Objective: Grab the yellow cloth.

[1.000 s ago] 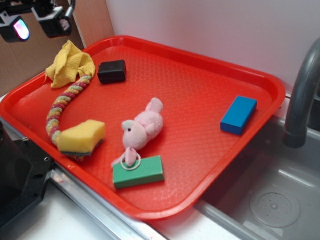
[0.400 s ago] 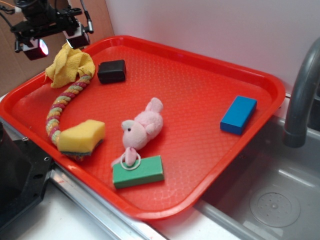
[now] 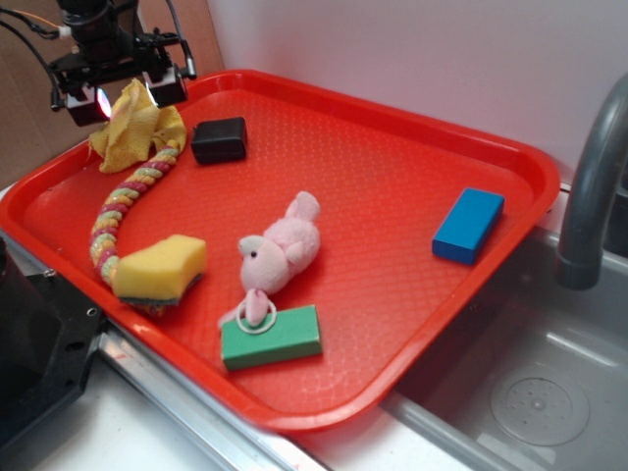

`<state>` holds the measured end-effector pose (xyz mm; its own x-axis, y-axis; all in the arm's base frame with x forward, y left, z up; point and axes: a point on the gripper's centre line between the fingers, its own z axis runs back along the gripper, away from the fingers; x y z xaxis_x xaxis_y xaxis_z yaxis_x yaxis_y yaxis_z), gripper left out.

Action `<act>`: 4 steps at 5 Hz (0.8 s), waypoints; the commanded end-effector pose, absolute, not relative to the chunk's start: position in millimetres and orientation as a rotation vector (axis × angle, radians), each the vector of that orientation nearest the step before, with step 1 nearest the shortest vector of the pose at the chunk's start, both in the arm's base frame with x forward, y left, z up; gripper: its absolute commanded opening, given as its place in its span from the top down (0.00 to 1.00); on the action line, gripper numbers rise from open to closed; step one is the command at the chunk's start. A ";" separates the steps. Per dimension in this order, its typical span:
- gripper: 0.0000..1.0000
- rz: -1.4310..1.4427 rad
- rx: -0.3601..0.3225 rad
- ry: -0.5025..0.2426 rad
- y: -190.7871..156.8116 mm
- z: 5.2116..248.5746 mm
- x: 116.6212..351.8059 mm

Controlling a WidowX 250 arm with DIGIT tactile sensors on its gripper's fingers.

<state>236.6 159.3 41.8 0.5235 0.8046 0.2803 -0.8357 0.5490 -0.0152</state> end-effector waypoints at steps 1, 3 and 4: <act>1.00 1.026 0.143 -0.218 172.0 37.6 226.7; 1.00 0.952 0.095 -0.169 170.1 72.1 150.1; 1.00 0.801 0.049 -0.059 143.4 111.5 205.1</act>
<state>205.5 128.6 94.0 0.6933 0.7195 0.0410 -0.7206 0.6929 0.0264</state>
